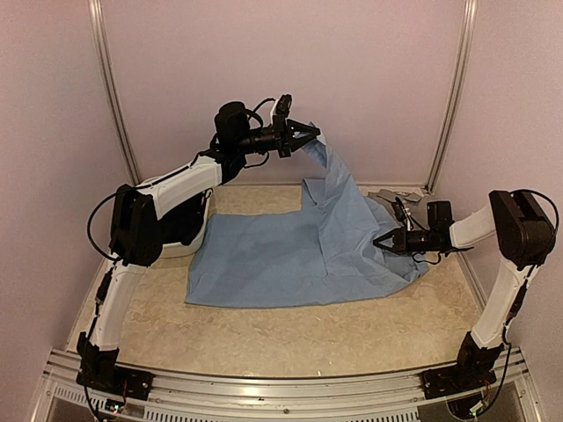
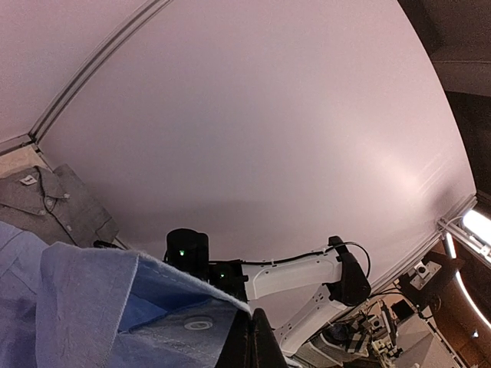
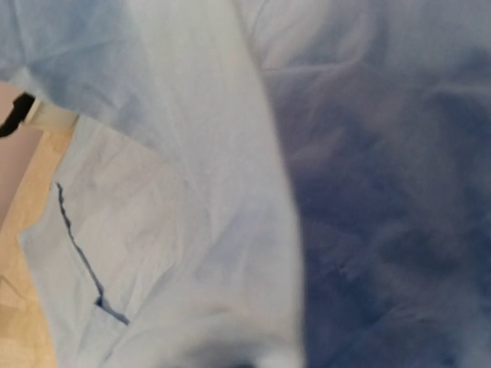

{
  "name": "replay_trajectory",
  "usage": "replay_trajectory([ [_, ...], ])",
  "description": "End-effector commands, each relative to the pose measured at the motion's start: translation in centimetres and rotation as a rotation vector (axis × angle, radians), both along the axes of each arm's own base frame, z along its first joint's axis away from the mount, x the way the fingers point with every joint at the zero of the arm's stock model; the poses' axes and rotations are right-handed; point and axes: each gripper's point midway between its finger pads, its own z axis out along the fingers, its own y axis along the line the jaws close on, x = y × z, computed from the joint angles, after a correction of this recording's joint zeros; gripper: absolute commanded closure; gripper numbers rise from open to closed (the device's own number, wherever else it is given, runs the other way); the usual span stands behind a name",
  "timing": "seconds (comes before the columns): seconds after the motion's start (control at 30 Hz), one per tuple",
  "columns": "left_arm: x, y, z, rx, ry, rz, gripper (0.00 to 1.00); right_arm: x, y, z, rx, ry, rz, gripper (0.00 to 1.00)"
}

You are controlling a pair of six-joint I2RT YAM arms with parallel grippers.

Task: Fold and stack the long sleeve shirts
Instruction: Pass from the left arm to the right

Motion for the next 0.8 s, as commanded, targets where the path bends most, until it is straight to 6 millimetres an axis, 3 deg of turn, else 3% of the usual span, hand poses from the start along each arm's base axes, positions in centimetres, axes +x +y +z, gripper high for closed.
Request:
replay_trajectory([
  [0.0,-1.0,1.2,3.6,-0.036,-0.087,0.002,1.00,0.5,-0.4,0.8,0.006,-0.020,-0.002,1.00],
  [0.23,-1.1,1.4,4.0,-0.030,-0.097,0.010,1.00,1.2,-1.2,2.0,-0.066,-0.030,-0.047,1.00],
  [0.5,-1.1,1.9,4.9,-0.037,-0.111,0.020,1.00,1.8,-2.5,4.8,-0.162,-0.080,-0.104,1.00],
  [0.77,-0.9,1.7,4.2,-0.030,-0.102,0.020,1.00,1.8,-4.2,4.0,-0.274,-0.048,-0.180,1.00],
])
